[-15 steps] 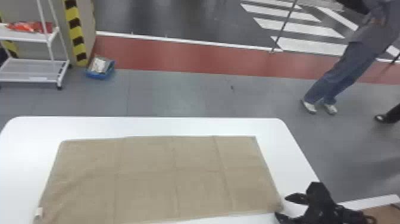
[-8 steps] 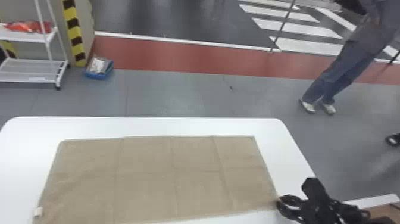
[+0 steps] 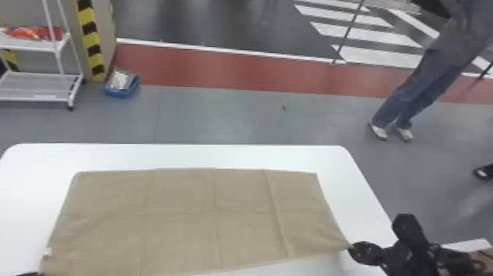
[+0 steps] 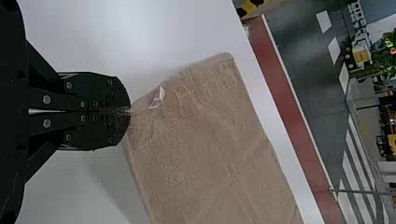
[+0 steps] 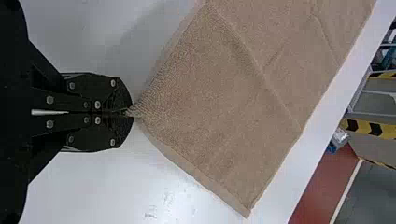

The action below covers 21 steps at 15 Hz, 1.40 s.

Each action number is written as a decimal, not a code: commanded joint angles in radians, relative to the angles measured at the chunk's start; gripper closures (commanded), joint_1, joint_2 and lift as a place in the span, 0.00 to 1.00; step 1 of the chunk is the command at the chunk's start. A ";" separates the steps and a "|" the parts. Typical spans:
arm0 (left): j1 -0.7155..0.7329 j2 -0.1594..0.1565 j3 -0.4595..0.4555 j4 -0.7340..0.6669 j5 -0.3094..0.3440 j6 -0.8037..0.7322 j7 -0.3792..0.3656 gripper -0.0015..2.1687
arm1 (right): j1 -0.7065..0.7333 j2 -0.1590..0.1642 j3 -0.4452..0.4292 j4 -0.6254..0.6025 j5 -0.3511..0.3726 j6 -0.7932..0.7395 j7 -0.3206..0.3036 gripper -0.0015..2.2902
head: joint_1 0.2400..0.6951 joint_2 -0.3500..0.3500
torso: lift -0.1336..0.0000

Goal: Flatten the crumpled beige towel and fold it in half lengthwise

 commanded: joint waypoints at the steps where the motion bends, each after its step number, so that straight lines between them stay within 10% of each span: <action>1: 0.007 -0.003 0.002 -0.032 -0.015 0.025 0.004 0.72 | 0.004 0.001 -0.030 -0.050 -0.006 0.020 0.016 0.85 | 1.00 0.11 | 1.00; 10: 0.084 -0.024 0.058 -0.270 -0.055 0.248 0.011 0.72 | -0.057 -0.007 -0.084 -0.117 -0.022 0.060 0.064 0.85 | 1.00 0.11 | 1.00; 21: -0.175 -0.069 -0.035 -0.124 -0.116 0.377 0.005 0.72 | -0.256 -0.031 -0.070 0.048 0.014 0.170 0.064 0.85 | 1.00 0.11 | 1.00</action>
